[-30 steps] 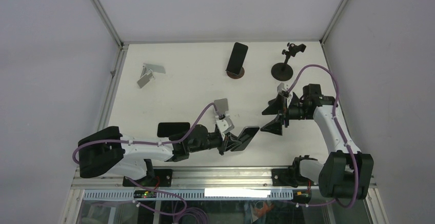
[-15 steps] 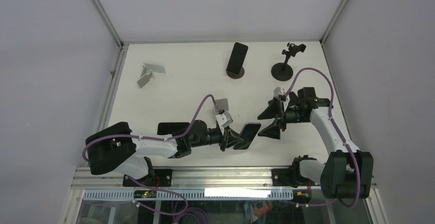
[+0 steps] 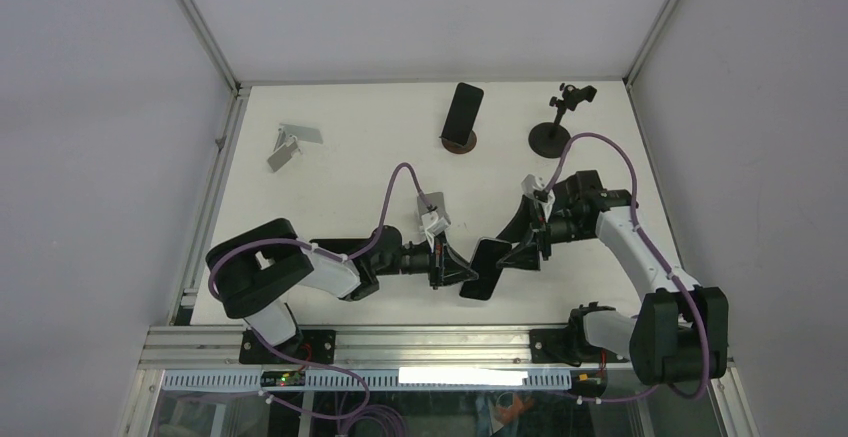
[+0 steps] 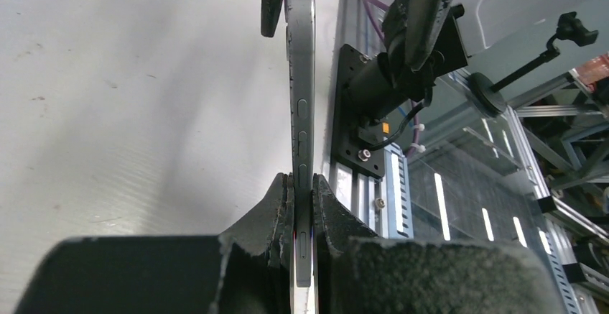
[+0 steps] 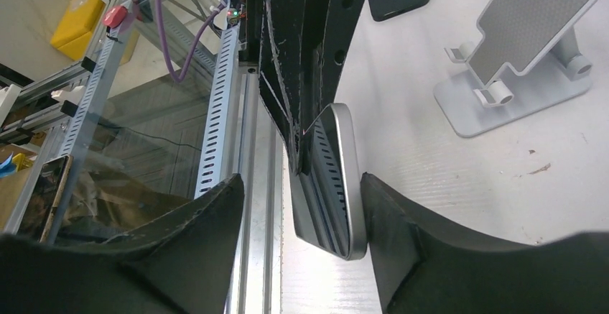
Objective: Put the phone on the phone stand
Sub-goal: Pick up the phone at the center of the board.
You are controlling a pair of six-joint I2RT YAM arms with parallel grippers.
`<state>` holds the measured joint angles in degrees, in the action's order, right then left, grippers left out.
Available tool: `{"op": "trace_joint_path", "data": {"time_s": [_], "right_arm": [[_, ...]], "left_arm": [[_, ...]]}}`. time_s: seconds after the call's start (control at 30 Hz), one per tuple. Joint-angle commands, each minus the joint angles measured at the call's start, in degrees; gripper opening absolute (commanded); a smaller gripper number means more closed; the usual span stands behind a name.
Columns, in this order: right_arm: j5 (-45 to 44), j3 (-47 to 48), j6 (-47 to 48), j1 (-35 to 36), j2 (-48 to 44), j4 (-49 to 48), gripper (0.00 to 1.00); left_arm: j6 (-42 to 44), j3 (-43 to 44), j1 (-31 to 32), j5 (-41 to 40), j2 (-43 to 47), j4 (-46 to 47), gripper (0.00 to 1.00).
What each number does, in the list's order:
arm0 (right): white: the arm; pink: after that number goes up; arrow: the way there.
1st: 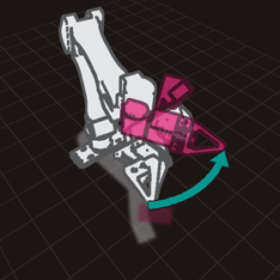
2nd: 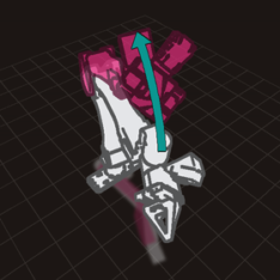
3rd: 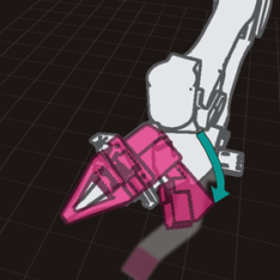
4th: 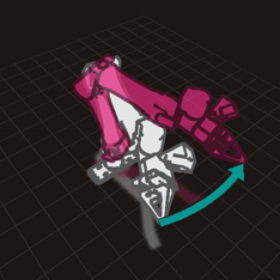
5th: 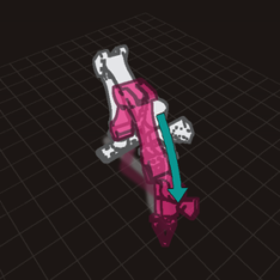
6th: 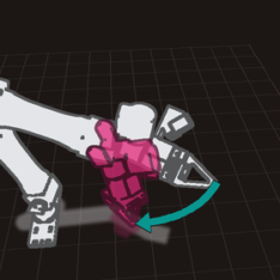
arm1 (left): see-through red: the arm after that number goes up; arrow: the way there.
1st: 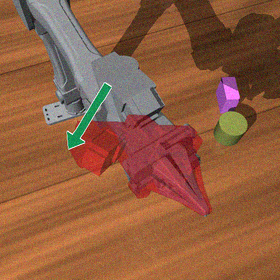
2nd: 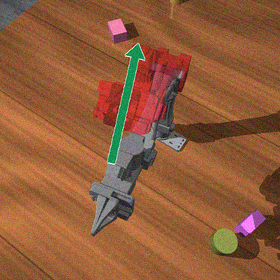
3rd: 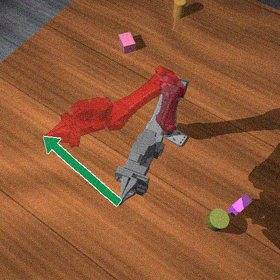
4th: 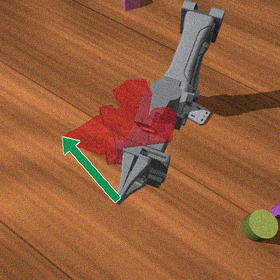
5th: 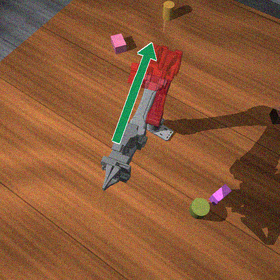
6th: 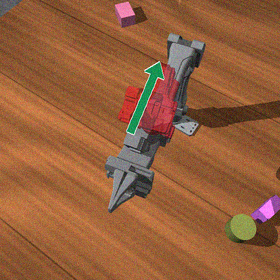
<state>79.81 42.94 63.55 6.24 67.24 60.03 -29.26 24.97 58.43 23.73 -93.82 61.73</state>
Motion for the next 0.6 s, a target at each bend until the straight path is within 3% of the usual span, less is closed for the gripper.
{"op": "trace_joint_path", "data": {"time_s": [0.0,0.13,0.37,0.57], "right_arm": [[2.7,0.8,1.4,1.0,0.1,-0.2,0.6],[2.5,1.0,1.1,1.4,0.5,-0.4,0.5],[2.3,1.1,1.0,2.0,0.8,-0.7,0.48],[2.3,1.3,0.9,2.3,1.0,-0.7,0.34]], "left_arm": [[-2.0,2.7,-0.5,3.1,-0.3,10.8,0.0],[-1.4,2.8,-0.8,2.8,-0.1,10.8,0.0],[-0.5,3.3,-0.9,3.7,-0.1,11.2,0.0],[0.0,3.0,-0.9,3.1,0.1,11.9,0.0]]}}
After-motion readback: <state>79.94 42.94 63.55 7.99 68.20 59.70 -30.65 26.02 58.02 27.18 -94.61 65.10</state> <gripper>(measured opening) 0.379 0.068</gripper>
